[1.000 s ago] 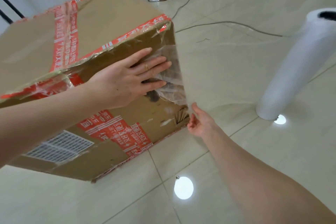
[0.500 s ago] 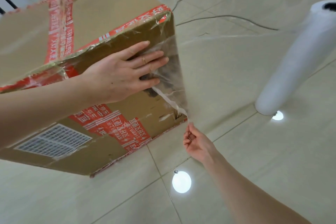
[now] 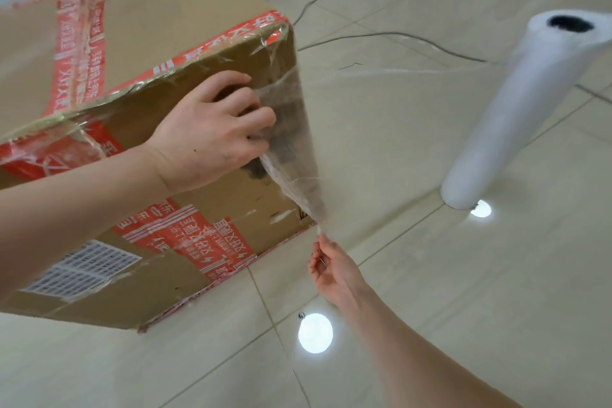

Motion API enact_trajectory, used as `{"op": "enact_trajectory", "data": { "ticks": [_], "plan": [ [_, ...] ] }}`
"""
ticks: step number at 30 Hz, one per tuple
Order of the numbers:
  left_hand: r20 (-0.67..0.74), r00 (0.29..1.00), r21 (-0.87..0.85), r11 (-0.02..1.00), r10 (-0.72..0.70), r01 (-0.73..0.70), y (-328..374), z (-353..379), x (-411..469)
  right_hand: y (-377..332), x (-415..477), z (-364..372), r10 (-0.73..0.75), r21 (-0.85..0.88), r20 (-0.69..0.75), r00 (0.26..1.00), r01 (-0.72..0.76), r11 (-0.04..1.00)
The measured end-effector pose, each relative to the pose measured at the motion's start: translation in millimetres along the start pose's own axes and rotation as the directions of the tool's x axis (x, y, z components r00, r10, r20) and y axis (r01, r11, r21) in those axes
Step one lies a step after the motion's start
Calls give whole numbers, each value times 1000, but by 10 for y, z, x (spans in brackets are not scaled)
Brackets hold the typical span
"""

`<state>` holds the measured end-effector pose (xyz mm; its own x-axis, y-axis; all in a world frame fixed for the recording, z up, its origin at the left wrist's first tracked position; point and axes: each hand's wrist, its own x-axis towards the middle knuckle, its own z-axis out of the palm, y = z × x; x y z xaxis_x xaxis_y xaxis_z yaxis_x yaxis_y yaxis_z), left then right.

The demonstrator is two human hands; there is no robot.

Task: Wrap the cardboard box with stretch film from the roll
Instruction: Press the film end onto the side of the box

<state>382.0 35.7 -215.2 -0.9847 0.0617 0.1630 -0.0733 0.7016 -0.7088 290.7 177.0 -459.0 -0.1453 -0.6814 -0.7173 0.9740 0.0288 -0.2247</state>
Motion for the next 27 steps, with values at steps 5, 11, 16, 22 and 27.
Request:
{"op": "enact_trajectory", "data": {
  "ticks": [5, 11, 16, 22, 27],
  "plan": [
    [126, 991, -214, 974, -41, 68, 20, 22, 26, -3, -55, -10, -19, -67, -8, 1000, 19, 998],
    [-41, 998, -424, 904, 43, -56, -27, -40, -134, 71, -126, 55, 1, -131, 8, 1000, 0, 991],
    [144, 987, -126, 991, 67, -49, -170, -57, -125, 156, -162, 98, 51, -143, -8, 999, -52, 988],
    [102, 984, -29, 990, 144, -142, -266, -109, -166, 260, -201, 124, 84, -244, -45, 995, -93, 965],
    [52, 986, -111, 982, 156, -150, -294, -173, -150, 359, -185, 146, 119, -296, -73, 990, -136, 945]
  ]
}}
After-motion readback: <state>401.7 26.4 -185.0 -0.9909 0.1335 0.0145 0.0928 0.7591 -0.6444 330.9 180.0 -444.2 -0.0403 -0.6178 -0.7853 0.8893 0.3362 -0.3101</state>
